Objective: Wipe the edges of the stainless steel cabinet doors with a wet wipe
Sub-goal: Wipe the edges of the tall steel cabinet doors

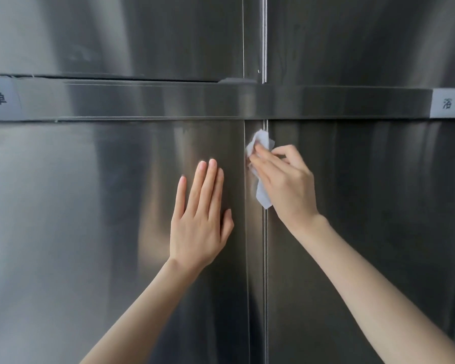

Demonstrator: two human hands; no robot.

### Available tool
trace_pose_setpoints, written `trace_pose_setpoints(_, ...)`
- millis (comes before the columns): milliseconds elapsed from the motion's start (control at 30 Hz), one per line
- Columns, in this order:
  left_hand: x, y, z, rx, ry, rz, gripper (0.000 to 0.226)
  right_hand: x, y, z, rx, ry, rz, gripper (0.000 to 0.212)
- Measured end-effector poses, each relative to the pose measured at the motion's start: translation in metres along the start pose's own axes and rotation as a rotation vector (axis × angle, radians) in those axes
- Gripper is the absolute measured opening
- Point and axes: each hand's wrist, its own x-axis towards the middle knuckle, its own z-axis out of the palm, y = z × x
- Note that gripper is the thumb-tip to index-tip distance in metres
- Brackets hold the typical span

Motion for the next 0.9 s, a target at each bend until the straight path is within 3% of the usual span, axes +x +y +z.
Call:
trace_pose_setpoints(167, -0.001, 0.0, 0.002, -0.007, 0.012, -0.005, 0.064, 0.044, 0.004, 0.004, 0.058, 0.045, 0.169, 0.011)
trace_pose_setpoints(433, -0.002, 0.0, 0.003, -0.015, 0.023, -0.001, 0.065, -0.049, -0.006, 0.009, -0.021, 0.052, -0.019, 0.018)
trace_pose_setpoints(700, -0.001, 0.001, 0.003, -0.006, 0.026, -0.013, 0.065, 0.023, 0.004, 0.017, 0.01, 0.117, 0.12, 0.02)
trace_pose_setpoints(833, -0.001, 0.001, 0.004, -0.018, 0.046, 0.004, 0.065, -0.034, -0.007, 0.023, 0.055, 0.167, 0.112, 0.021)
trace_pose_setpoints(900, -0.002, 0.001, 0.005, -0.014, 0.045, 0.008, 0.066, -0.09, -0.014, 0.021, 0.042, 0.11, 0.056, 0.02)
